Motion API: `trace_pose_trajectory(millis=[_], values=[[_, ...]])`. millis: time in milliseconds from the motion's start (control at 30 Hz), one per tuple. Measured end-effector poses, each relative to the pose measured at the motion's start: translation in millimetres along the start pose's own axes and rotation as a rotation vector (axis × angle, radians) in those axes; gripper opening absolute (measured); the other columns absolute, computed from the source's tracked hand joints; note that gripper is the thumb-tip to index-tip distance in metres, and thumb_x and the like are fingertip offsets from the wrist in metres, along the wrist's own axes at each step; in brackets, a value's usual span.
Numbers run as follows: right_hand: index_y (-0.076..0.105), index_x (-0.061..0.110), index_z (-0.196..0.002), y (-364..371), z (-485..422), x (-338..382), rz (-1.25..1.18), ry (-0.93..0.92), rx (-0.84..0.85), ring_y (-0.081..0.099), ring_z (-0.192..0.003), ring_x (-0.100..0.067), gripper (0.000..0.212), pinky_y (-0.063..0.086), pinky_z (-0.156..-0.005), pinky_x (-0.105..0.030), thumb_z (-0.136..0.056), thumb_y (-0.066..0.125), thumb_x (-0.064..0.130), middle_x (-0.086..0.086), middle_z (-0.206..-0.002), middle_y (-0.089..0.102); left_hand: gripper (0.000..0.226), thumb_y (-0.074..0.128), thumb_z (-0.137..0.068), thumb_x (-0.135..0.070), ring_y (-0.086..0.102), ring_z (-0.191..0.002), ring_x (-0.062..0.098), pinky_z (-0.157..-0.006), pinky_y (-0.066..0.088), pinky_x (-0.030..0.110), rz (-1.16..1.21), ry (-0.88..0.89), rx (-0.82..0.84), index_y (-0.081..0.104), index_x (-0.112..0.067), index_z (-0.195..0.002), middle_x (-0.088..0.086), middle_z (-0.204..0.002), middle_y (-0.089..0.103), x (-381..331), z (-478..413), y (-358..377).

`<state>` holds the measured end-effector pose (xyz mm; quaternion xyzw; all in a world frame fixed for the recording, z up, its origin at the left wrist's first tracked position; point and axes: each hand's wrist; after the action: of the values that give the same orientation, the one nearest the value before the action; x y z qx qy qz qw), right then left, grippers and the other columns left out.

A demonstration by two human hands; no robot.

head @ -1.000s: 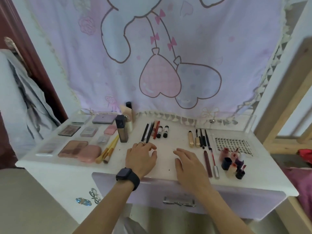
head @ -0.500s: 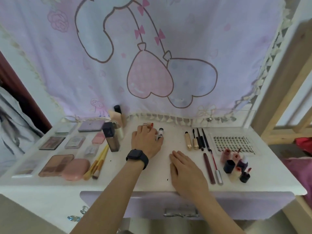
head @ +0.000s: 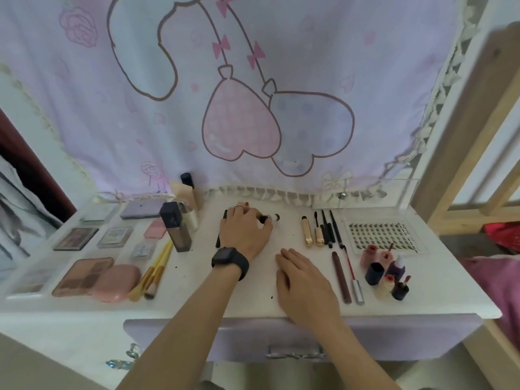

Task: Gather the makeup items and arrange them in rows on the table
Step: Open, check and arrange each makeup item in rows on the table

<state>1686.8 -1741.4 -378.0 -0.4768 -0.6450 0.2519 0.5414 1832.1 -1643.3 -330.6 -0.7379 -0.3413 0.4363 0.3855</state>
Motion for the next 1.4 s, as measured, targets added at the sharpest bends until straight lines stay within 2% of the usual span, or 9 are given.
trace_pose_trajectory(millis=[133, 300, 367, 467, 567, 733, 867, 1000, 1400], values=[[0.047, 0.025, -0.151, -1, 0, 1, -0.01, 0.012, 0.01, 0.025, -0.149, -0.003, 0.046, 0.011, -0.115, -0.016, -0.106, 0.039, 0.033, 0.012, -0.159, 0.039, 0.017, 0.063, -0.092, -0.046, 0.06, -0.088, -0.009, -0.076, 0.042, 0.014, 0.705, -0.216, -0.02, 0.069, -0.031, -0.096, -0.019, -0.1, 0.068, -1, 28, -22], [0.045, 0.028, -0.15, -5, 0, 1, -0.109, 0.08, 0.033, 0.04, -0.142, -0.006, 0.047, 0.029, -0.114, -0.025, -0.105, 0.041, 0.04, 0.012, -0.151, 0.049, 0.019, 0.061, -0.097, -0.032, 0.072, -0.081, 0.014, -0.072, 0.057, 0.027, 1.179, -0.395, 0.101, 0.07, -0.019, -0.108, -0.003, -0.094, 0.077, 7, 63, -30], [0.045, 0.037, -0.144, -9, 0, 2, -0.264, 0.158, 0.004, 0.054, -0.122, -0.005, 0.046, 0.043, -0.099, -0.027, -0.101, 0.041, 0.053, 0.017, -0.128, 0.061, 0.018, 0.06, -0.098, -0.028, 0.07, -0.079, 0.011, -0.07, 0.053, 0.024, 1.144, -0.334, 0.157, 0.069, -0.019, -0.11, -0.002, -0.094, 0.077, 12, 72, -30], [0.049, 0.046, -0.131, -14, -3, 2, -0.386, 0.216, -0.03, 0.06, -0.097, 0.003, 0.053, 0.044, -0.081, -0.026, -0.09, 0.032, 0.075, 0.024, -0.102, 0.065, 0.019, 0.06, -0.099, -0.026, 0.068, -0.078, 0.009, -0.068, 0.049, 0.02, 1.103, -0.231, 0.257, 0.068, -0.018, -0.114, 0.0, -0.095, 0.077, 16, 79, -29], [0.055, 0.044, -0.098, -16, -7, 4, -0.453, 0.229, -0.032, 0.062, -0.076, 0.006, 0.049, 0.041, -0.063, -0.024, -0.088, 0.024, 0.08, 0.027, -0.086, 0.069, 0.017, 0.06, -0.098, -0.023, 0.066, -0.073, 0.005, -0.065, 0.048, 0.015, 1.033, -0.137, 0.269, 0.068, -0.018, -0.111, -0.001, -0.092, 0.077, 17, 82, -27], [0.052, 0.036, -0.075, -16, -18, 8, -0.543, 0.272, -0.029, 0.049, -0.055, -0.002, 0.053, 0.04, -0.061, -0.032, -0.088, 0.024, 0.079, 0.013, -0.065, 0.059, 0.016, 0.052, -0.102, -0.024, 0.056, -0.061, 0.007, -0.06, 0.044, 0.019, 0.975, -0.103, 0.211, 0.063, -0.016, -0.095, -0.006, -0.067, 0.064, 12, 89, -19], [0.047, 0.038, -0.066, -11, -21, 11, -0.468, 0.243, -0.021, 0.046, -0.051, -0.003, 0.054, 0.036, -0.055, -0.029, -0.097, 0.022, 0.074, 0.014, -0.057, 0.054, 0.035, 0.042, -0.105, -0.033, 0.041, -0.06, 0.009, -0.065, 0.04, 0.033, 0.868, -0.167, 0.181, 0.051, -0.014, -0.077, -0.013, -0.062, 0.048, 8, 89, -16], [0.043, 0.036, -0.06, -6, -18, 9, -0.475, 0.165, -0.053, 0.035, -0.045, -0.007, 0.054, 0.029, -0.048, -0.022, -0.096, 0.025, 0.071, 0.008, -0.05, 0.045, 0.043, 0.038, -0.105, -0.034, 0.029, -0.053, 0.009, -0.057, 0.027, 0.031, 0.727, -0.178, 0.167, 0.04, -0.017, -0.066, -0.003, -0.06, 0.037, 4, 87, -16], [0.032, 0.032, -0.067, -3, -20, 8, -0.473, 0.01, -0.108, 0.037, -0.049, -0.01, 0.041, 0.033, -0.049, -0.022, -0.098, 0.029, 0.059, 0.014, -0.061, 0.049, 0.045, 0.042, -0.098, -0.029, 0.032, -0.056, 0.014, -0.061, 0.029, 0.034, 0.772, -0.336, 0.258, 0.042, -0.023, -0.054, -0.006, -0.054, 0.041, 2, 71, -16]])
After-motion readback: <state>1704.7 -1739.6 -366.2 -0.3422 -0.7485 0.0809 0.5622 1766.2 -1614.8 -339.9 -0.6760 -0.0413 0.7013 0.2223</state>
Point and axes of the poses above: each hand's wrist, its own z-axis away from the middle knuckle, its own y-axis out of the palm, x = y × z
